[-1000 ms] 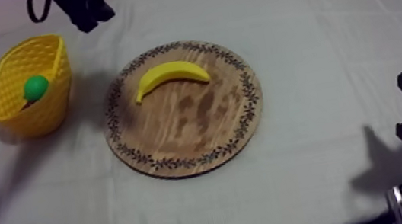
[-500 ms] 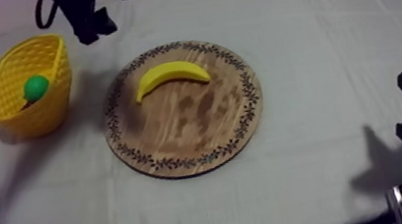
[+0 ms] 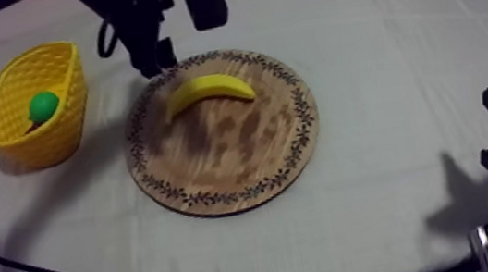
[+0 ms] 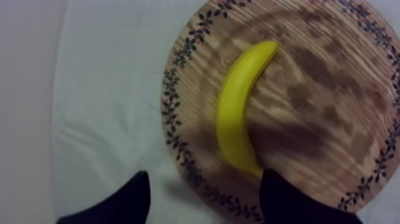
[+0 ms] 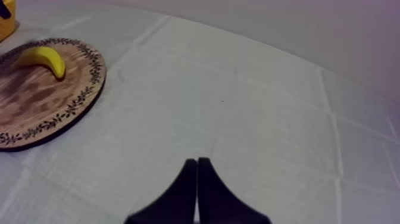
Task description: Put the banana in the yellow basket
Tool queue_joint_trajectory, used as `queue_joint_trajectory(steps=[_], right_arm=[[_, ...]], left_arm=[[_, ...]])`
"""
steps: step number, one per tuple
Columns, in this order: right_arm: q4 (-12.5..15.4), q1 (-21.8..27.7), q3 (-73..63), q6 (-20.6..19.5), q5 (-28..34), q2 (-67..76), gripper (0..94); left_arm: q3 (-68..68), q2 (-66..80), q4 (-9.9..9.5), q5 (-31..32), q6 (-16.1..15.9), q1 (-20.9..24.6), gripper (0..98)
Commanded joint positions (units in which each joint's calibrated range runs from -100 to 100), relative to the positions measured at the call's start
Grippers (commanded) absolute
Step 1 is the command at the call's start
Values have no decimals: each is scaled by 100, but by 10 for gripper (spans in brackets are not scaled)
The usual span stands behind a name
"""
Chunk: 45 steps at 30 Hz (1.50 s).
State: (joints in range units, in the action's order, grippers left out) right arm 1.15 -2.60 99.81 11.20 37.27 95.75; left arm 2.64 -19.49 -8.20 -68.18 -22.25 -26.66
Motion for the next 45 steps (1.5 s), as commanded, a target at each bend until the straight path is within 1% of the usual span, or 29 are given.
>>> queue_joint_trajectory(steps=[1, 11, 25, 32, 45], right_arm=[[0, 0, -3, 1, -1, 0, 3], [0, 0, -3, 1, -1, 0, 3], [0, 0, -3, 1, -1, 0, 3], [0, 0, -3, 1, -1, 0, 3], [0, 0, -3, 1, -1, 0, 3]], left_arm=[[-53, -220, 15, 45, 22, -15, 671], [-214, -1026, 58, 158, 76, -67, 648], [-605, -1833, 137, 498, 113, -132, 608], [-763, -2117, 91, 586, 154, -148, 597], [-1076, -2594, -54, 876, 185, -77, 575]])
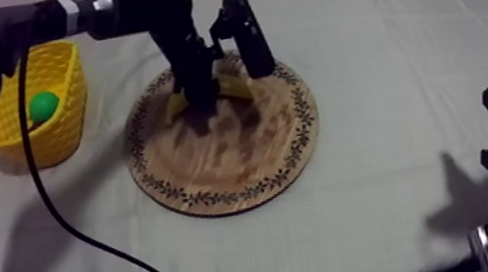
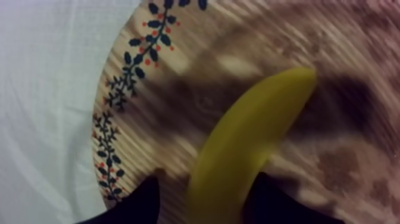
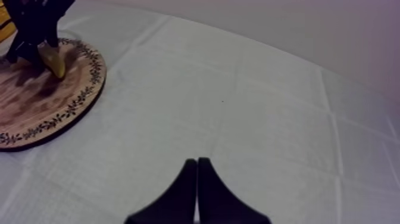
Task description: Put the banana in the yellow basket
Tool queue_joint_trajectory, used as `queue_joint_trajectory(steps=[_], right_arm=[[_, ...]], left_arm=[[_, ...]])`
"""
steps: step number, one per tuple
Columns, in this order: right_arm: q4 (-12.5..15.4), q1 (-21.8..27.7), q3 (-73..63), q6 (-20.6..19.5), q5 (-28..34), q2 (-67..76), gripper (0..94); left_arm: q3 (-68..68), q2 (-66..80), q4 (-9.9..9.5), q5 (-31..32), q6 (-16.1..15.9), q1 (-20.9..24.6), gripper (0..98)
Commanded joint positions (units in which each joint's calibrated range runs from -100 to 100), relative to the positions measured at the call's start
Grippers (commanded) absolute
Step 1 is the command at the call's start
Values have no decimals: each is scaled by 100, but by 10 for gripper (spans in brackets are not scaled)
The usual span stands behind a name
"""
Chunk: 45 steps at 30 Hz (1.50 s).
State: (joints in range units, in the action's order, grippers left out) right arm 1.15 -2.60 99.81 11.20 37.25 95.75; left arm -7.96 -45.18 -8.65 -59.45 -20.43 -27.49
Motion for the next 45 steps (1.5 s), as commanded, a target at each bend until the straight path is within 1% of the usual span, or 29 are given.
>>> queue_joint_trajectory(steps=[1, 8, 11, 13, 15, 17, 20, 23, 26, 30, 33, 37, 41, 45], right_arm=[[0, 0, -3, 1, 1, 0, 3], [0, 0, -3, 1, 1, 0, 3], [0, 0, -3, 1, 1, 0, 3], [0, 0, -3, 1, 1, 0, 3], [0, 0, -3, 1, 1, 0, 3], [0, 0, -3, 1, 1, 0, 3], [0, 0, -3, 1, 1, 0, 3], [0, 0, -3, 1, 1, 0, 3], [0, 0, -3, 1, 1, 0, 3], [0, 0, -3, 1, 1, 0, 3], [0, 0, -3, 1, 1, 0, 3], [0, 0, -3, 1, 1, 0, 3], [0, 0, -3, 1, 1, 0, 3], [0, 0, -3, 1, 1, 0, 3]], left_arm=[[-43, -52, -16, 7, 2, 11, 574], [-194, -207, -30, 16, 22, 16, 577], [-247, -255, -30, 19, 37, 11, 557], [-282, -275, -23, 22, 43, 10, 509], [-307, -278, -19, 35, 34, 10, 420], [-325, -268, -31, 70, 55, 9, 354], [-316, -218, -47, 100, 69, 27, 298], [-264, -108, -30, 125, 64, 67, 270], [-224, 64, 66, 129, 69, 130, 246], [-130, 392, 274, 14, 34, 229, 233], [76, 740, 431, 11, 41, 318, 204], [534, 1362, 598, 10, 97, 480, 214], [1016, 2107, 693, -82, 196, 656, 224], [1344, 2904, 721, -262, 390, 842, 234]])
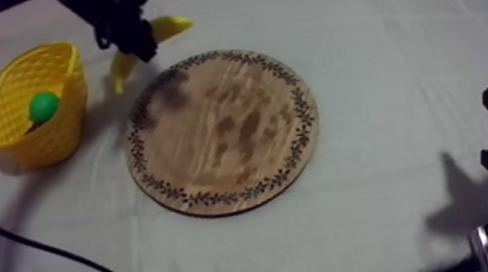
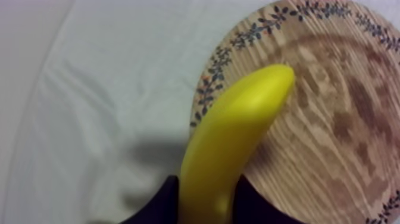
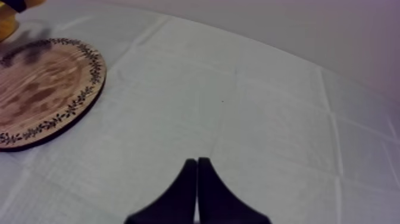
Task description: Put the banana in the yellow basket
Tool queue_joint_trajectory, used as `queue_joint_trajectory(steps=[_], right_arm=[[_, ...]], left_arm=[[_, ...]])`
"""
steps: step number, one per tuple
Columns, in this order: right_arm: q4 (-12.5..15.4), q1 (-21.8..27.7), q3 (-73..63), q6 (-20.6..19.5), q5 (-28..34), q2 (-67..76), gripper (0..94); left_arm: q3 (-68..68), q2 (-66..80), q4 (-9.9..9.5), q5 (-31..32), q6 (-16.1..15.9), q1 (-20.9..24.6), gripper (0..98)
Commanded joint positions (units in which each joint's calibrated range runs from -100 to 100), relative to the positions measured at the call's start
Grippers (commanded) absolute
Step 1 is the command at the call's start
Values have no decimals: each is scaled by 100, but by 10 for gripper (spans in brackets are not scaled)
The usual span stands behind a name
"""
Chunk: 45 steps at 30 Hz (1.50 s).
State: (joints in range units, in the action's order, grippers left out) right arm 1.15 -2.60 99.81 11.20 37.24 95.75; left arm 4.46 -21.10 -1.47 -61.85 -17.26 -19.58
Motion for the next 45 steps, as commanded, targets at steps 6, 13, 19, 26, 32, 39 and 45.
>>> queue_joint_trajectory(steps=[6, 13, 19, 26, 32, 39, 45], right_arm=[[0, 0, -3, 1, 2, 0, 3], [0, 0, -3, 1, 2, 0, 3], [0, 0, -3, 1, 2, 0, 3], [0, 0, -3, 1, 2, 0, 3], [0, 0, -3, 1, 2, 0, 3], [0, 0, -3, 1, 2, 0, 3], [0, 0, -3, 1, 2, 0, 3]], left_arm=[[173, 1589, -102, -588, 530, 319, 225], [31, 2509, -206, -1116, 939, 704, 219], [-241, 2757, -345, -1239, 1217, 1055, 210], [-244, 2638, -439, -1106, 1382, 1401, 209], [79, 2369, -550, -745, 1466, 1616, 202], [506, 1881, -634, -164, 1463, 1840, 191], [586, 1383, -648, 110, 1394, 2000, 179]])
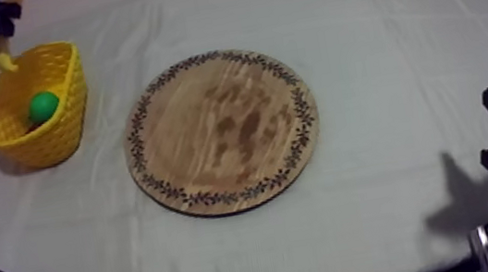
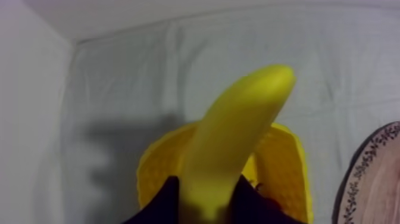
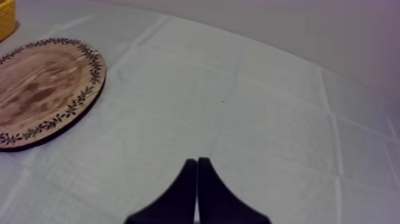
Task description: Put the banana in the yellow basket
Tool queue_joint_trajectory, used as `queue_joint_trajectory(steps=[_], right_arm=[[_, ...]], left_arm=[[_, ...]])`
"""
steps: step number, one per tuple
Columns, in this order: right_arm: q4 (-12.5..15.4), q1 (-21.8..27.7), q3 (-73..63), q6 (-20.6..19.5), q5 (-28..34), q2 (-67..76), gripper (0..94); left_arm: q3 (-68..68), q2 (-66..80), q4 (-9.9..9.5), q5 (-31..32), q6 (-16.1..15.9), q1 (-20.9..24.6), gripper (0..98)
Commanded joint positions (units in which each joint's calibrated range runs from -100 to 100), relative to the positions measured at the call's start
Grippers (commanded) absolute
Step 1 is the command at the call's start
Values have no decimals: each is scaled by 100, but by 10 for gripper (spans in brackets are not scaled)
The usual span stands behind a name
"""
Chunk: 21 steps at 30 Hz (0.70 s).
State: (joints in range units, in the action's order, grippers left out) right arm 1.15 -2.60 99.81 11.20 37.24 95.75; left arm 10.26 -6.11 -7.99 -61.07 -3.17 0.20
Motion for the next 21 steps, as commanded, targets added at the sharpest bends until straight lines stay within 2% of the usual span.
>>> queue_joint_trajectory(steps=[1, 10, 21], right_arm=[[0, 0, -3, 1, 2, 0, 3], [0, 0, -3, 1, 2, 0, 3], [0, 0, -3, 1, 2, 0, 3]], left_arm=[[18, -197, 9, 69, -35, 47, 177], [276, -781, 22, 297, -141, 206, 163], [755, -925, 85, 216, -285, 304, 152]])
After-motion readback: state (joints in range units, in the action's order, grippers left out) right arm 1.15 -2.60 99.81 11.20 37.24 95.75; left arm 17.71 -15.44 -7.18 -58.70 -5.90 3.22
